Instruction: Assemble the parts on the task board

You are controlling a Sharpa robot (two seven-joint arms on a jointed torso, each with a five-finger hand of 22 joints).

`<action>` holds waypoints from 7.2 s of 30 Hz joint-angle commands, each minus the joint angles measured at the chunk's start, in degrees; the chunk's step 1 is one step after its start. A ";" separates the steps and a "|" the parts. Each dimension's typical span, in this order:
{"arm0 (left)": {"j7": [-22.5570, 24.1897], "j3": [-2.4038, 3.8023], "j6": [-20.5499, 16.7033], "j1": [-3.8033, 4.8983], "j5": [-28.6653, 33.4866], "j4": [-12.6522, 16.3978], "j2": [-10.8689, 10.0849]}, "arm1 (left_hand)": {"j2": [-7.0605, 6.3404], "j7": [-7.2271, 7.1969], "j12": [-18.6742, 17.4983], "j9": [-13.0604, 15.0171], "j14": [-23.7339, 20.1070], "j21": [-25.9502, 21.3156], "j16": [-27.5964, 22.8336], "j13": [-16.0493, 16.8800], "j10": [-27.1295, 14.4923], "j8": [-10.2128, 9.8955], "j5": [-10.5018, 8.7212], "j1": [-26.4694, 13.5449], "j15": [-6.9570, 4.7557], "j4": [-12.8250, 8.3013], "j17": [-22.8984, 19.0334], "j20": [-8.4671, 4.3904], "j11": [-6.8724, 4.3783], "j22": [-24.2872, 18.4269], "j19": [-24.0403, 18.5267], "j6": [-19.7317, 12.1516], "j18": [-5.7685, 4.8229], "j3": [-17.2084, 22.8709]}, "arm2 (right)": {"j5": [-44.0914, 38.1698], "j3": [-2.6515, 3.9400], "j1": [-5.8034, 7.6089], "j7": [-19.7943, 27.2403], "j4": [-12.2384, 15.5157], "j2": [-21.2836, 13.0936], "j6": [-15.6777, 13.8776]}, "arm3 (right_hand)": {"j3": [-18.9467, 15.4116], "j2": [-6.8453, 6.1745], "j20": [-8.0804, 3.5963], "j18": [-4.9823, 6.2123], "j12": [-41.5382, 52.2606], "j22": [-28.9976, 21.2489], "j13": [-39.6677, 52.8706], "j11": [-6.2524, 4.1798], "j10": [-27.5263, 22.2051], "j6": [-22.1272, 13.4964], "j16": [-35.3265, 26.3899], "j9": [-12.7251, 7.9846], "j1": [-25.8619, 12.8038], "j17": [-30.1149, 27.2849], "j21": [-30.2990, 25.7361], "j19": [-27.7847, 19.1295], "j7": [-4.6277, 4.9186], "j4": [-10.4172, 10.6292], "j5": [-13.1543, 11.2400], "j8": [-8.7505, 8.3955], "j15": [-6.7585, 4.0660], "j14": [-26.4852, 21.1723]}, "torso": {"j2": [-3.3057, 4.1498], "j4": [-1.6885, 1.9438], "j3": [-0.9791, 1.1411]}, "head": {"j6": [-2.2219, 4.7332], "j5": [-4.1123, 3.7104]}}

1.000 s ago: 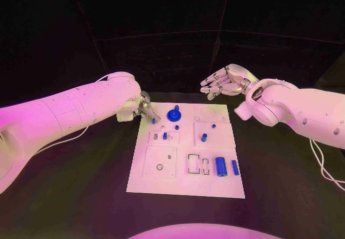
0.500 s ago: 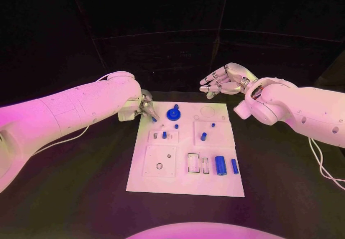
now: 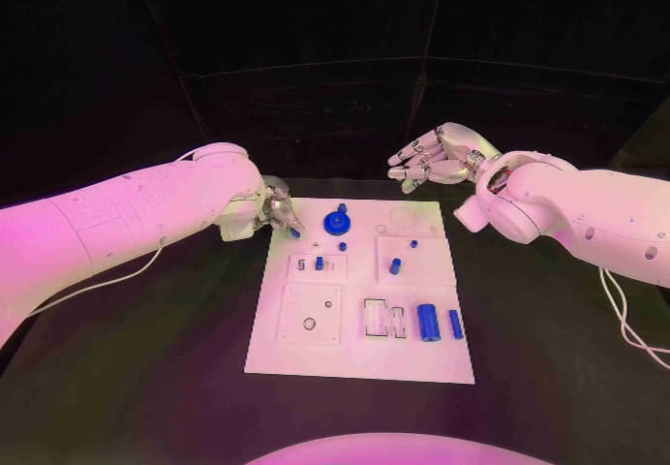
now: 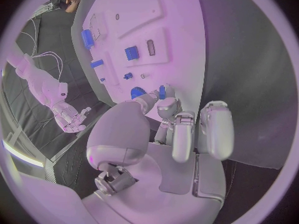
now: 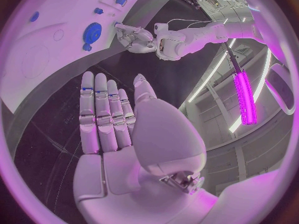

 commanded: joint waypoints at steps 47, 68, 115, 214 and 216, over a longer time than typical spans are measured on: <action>0.89 -2.60 -7.38 -2.68 -6.21 17.55 -8.72 | -2.31 -1.04 -2.58 1.00 5.95 -0.55 0.18 -3.89 -0.10 3.38 -0.30 -4.84 -0.55 -6.02 15.09 -0.37 -0.67 2.65 0.34 0.78 0.57 10.87 | 0.04 0.01 0.09 0.14 0.00 -0.29 0.81 | -0.06 0.93 0.04 0.33 0.27 -0.25 -0.24 0.11 -0.36 -0.41 -0.32 0.04 0.74 -0.09 -0.52 0.62 -0.13 -0.69 0.20 0.34 -0.14 -0.21 | -0.03 0.16 0.02 | -0.50 1.05; -0.58 -2.60 -4.45 -2.72 -6.21 18.04 -9.04 | -2.35 -1.29 -2.28 1.25 5.95 -0.53 0.18 -3.68 0.21 4.12 -0.55 -5.44 -0.69 -5.54 15.09 -0.50 -0.86 2.71 0.38 1.13 0.55 10.49 | 0.03 0.01 0.09 0.14 -0.10 -0.21 0.93 | -0.06 0.93 0.04 0.33 0.27 -0.25 -0.24 0.11 -0.36 -0.41 -0.32 0.04 0.74 -0.09 -0.52 0.62 -0.13 -0.69 0.20 0.34 -0.14 -0.21 | 0.00 0.14 -0.02 | -0.78 1.31; -0.76 -2.59 -4.24 -2.89 -5.40 15.67 -7.35 | -3.25 -2.06 -0.42 0.72 5.95 0.22 0.18 -2.57 1.36 5.98 -0.66 -15.64 -1.26 3.96 15.09 -1.05 -1.45 3.79 0.96 3.03 0.30 -1.82 | 0.03 0.01 0.08 -0.74 0.00 -0.20 2.43 | -0.46 0.79 0.10 0.27 0.24 -0.43 -0.39 0.25 -0.47 -0.59 -0.39 0.02 0.33 -0.14 -0.78 0.68 -0.01 -0.55 0.06 0.38 -0.02 -0.35 | -0.04 0.18 -0.01 | -0.83 1.04; 30.55 -5.06 -21.09 -4.08 -27.69 3.55 3.44 | -7.43 2.89 -36.69 -25.72 2.30 -15.79 -10.53 -47.57 -20.61 -17.35 -0.24 12.18 3.01 -6.41 -1.50 2.54 4.46 -10.53 -1.12 5.68 3.18 -7.19 | -0.67 0.01 0.08 0.15 -0.28 0.86 0.99 | -0.51 1.27 0.07 0.31 0.19 -0.83 -0.74 0.05 -0.81 0.72 -0.39 0.22 0.90 -0.22 -1.42 0.93 -0.36 -1.03 0.08 1.27 -0.11 -0.53 | -0.02 0.22 0.02 | 0.25 -0.82; 30.50 -5.06 -21.01 -4.14 -27.73 3.15 3.66 | -7.16 2.94 -37.04 -25.86 2.32 -15.59 -10.46 -47.94 -20.17 -17.55 -0.25 12.36 3.01 -6.55 -1.55 2.55 4.47 -10.28 -1.13 6.02 3.14 -6.58 | -0.67 0.01 0.08 0.16 -0.29 0.93 1.01 | -0.51 1.27 0.07 0.31 0.19 -0.83 -0.74 0.05 -0.81 0.72 -0.39 0.22 0.90 -0.22 -1.42 0.93 -0.36 -1.03 0.08 1.27 -0.11 -0.53 | -0.02 0.19 0.03 | 0.26 -0.79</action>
